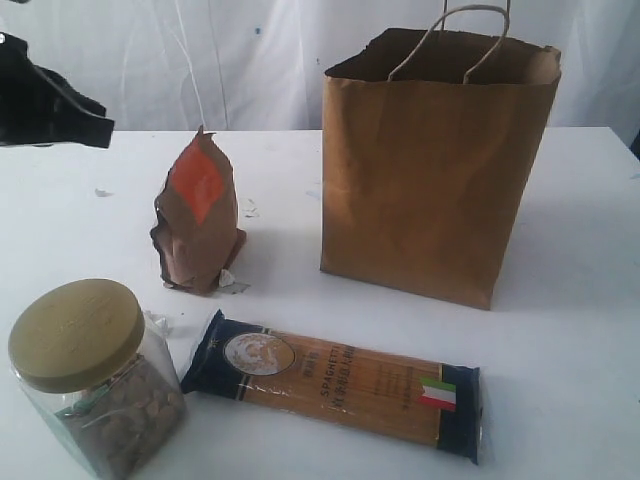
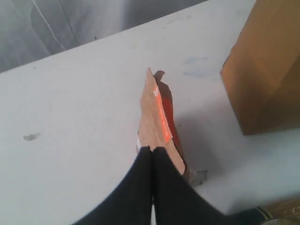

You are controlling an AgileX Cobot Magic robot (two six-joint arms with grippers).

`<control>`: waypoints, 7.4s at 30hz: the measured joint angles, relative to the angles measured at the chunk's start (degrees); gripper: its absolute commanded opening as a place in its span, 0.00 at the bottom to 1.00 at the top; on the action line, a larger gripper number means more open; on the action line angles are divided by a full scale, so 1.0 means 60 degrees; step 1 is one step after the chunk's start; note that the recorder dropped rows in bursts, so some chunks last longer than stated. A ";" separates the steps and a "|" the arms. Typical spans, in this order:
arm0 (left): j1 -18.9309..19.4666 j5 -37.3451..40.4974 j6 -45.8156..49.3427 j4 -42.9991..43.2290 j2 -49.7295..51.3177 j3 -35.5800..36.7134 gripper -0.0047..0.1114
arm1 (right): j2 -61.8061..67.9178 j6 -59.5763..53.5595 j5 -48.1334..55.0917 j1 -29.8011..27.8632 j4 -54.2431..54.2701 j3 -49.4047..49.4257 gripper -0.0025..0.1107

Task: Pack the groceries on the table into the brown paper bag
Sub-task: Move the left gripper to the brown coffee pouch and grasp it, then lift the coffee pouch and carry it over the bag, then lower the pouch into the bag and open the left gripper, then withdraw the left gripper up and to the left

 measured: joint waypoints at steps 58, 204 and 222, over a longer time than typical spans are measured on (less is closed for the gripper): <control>-0.0757 0.1293 -0.0995 0.0447 0.5148 -0.3887 0.62 | 0.0000 0.0019 0.0000 0.0000 0.0000 0.0000 0.02; -0.3452 -0.0333 1.1408 -0.7515 0.2536 -0.5441 0.61 | 0.0000 0.0041 0.0000 0.0000 0.0000 0.0000 0.02; -0.3452 0.4504 0.2113 0.2402 0.0890 -0.5441 0.04 | 0.0000 0.0041 0.0000 0.0000 0.0017 0.0000 0.02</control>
